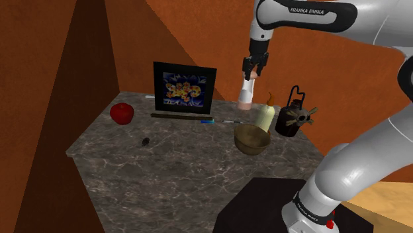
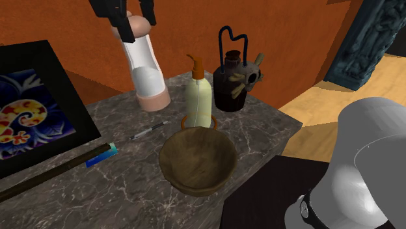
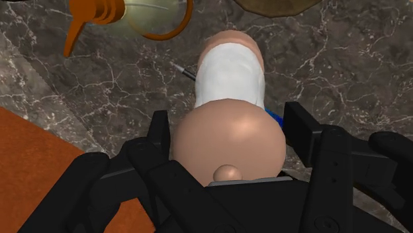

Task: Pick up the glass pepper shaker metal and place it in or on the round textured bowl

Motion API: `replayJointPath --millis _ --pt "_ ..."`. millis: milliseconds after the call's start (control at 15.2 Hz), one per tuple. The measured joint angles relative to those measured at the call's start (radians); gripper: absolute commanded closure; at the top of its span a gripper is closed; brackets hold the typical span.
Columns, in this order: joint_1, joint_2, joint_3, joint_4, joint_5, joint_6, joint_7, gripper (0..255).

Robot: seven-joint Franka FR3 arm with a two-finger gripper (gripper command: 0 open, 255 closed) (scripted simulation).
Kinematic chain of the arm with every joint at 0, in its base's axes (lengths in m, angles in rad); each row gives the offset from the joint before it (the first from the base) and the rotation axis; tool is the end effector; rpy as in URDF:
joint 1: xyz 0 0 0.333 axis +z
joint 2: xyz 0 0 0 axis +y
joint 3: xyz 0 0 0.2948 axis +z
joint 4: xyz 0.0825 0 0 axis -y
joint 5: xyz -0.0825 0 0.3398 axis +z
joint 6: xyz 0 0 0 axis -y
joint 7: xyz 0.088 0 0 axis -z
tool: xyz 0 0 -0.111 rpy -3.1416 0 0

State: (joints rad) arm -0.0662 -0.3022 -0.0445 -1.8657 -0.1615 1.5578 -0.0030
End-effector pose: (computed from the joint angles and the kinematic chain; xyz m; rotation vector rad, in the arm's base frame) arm 0.4128 -0.0669 0.6136 2.9895 -0.1605 -0.0214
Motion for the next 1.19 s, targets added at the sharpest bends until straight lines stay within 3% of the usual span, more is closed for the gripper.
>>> replayJointPath --millis 858,1188 --pt "0.039 -0.299 0.1 -0.058 0.042 -0.257 0.098 255" --pt "0.045 -0.354 0.108 -0.135 0.05 -0.238 0.112 255"
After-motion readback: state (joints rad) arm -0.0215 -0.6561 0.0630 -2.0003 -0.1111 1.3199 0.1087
